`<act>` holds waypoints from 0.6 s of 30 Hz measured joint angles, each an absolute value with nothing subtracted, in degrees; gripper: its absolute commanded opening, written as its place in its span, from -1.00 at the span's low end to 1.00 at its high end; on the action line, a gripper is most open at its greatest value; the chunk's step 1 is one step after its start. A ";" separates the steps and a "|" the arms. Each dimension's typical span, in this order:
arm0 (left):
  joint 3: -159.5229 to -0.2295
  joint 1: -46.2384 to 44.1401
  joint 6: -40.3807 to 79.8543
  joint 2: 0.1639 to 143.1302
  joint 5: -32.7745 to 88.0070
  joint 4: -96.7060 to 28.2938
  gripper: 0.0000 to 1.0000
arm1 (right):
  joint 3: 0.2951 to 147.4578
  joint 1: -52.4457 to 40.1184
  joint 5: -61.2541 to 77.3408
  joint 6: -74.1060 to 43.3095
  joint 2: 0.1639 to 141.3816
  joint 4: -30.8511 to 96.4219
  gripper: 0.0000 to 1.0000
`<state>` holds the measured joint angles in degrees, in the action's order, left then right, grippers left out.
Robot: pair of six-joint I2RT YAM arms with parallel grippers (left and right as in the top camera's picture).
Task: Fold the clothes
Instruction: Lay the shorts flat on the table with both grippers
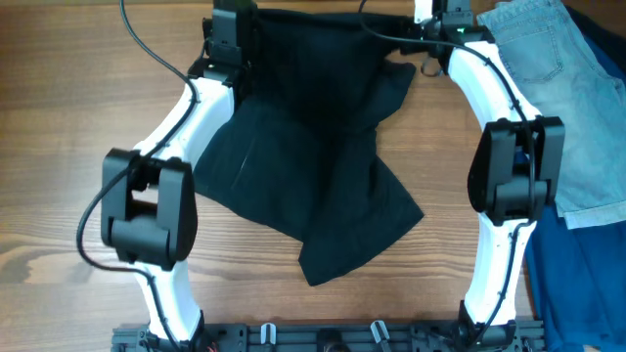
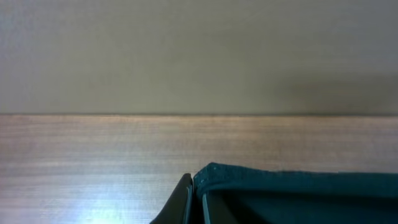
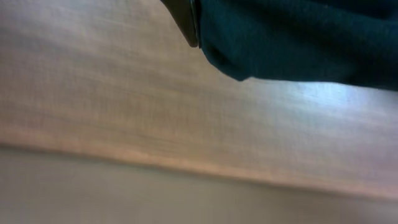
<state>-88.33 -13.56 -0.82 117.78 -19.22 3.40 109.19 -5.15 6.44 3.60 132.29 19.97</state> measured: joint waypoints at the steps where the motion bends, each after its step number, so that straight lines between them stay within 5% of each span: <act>1: -88.33 -13.34 -0.80 118.41 -19.25 5.45 -0.85 | 109.12 -5.17 6.81 2.72 132.60 16.91 -0.89; 3: -88.33 -13.08 -0.80 118.85 -19.25 8.03 -0.59 | 109.12 -5.21 7.49 1.58 133.01 12.75 -0.77; 4: -88.33 -12.99 -0.69 118.87 -19.27 8.88 -0.21 | 109.12 -5.21 7.77 1.21 133.19 11.03 -0.53; 5: -88.33 -12.99 -0.95 118.87 -19.33 9.28 0.19 | 109.12 -5.32 7.94 0.80 133.23 10.04 -0.13; 6: -88.33 -12.95 -0.97 118.87 -19.44 9.56 0.76 | 109.12 -5.37 8.16 0.03 133.29 8.73 0.66; 7: -88.33 -12.95 -0.82 118.87 -19.70 9.69 1.00 | 109.12 -5.45 8.25 -0.19 133.32 7.35 0.99; 13: -88.36 -12.84 -0.73 118.87 -21.39 9.17 1.00 | 109.12 -6.61 8.93 -1.80 133.29 7.16 0.99; 18: -88.44 -12.67 2.02 117.21 -23.68 -4.40 1.00 | 109.10 -6.00 9.19 -5.39 130.85 25.26 0.99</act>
